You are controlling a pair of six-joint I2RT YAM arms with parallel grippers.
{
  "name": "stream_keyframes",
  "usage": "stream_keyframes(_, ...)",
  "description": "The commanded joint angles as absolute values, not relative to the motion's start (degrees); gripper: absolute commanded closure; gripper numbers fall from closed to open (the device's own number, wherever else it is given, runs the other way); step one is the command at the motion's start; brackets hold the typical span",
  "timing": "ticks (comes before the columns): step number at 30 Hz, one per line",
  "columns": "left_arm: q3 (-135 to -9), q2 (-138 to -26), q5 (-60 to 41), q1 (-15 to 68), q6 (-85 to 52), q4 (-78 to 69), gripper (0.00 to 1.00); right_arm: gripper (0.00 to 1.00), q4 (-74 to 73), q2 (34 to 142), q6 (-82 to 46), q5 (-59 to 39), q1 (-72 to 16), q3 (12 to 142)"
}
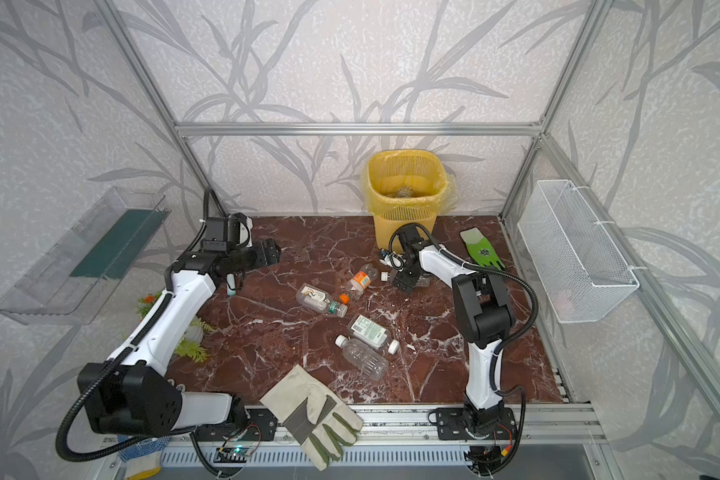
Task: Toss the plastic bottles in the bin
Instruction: 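Lift the white-cap bottle over the yellow bin and open the right gripper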
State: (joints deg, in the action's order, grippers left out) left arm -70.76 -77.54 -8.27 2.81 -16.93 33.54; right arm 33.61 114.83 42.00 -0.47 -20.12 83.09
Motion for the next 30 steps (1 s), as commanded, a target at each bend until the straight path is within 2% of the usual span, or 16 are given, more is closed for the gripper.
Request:
stream_keyframes(1,-70.5,-76.0,-9.0,2.3,-15.8,33.0,0.04,0.13,36.7,115.4,42.7,-1.9,-19.9,84.3)
stream_keyframes(5,-70.6,-76.3,-9.7,2.2,-16.0,32.9,0.05,0.24,36.4,114.3,41.0,-3.1,-19.8,82.6)
stream_keyframes(9,-70.6,-76.3,-10.1,2.0,-16.1,33.0,0.05,0.45,34.4,111.1,35.9,-3.2,-19.6,79.6)
stream_keyframes(11,-70.6,-76.4,-10.2,2.1,-16.2,32.9,0.04,0.51,33.3,108.5,30.7,-4.2,-19.5,77.3)
stream_keyframes(15,-70.7,-76.6,-10.5,1.9,-16.3,33.0,0.05,0.5,26.6,99.5,15.8,-5.0,-18.8,68.6)
stream_keyframes(19,-70.7,-76.6,-11.6,1.6,-16.7,32.9,0.05,0.5,15.3,86.1,-6.6,-20.5,-12.2,54.9)
stream_keyframes(24,-70.6,-76.7,-12.5,1.5,-17.5,32.7,0.05,0.49,13.0,65.2,-25.1,-13.4,-5.3,39.6)
stream_keyframes(28,-70.7,-77.2,-13.1,1.6,-17.8,32.9,0.05,0.45,21.0,49.2,-29.6,-10.1,-1.9,33.6)
stream_keyframes(30,-70.8,-77.4,-13.0,1.5,-17.8,32.9,0.05,0.44,23.9,45.3,-29.1,-9.1,-1.9,33.9)
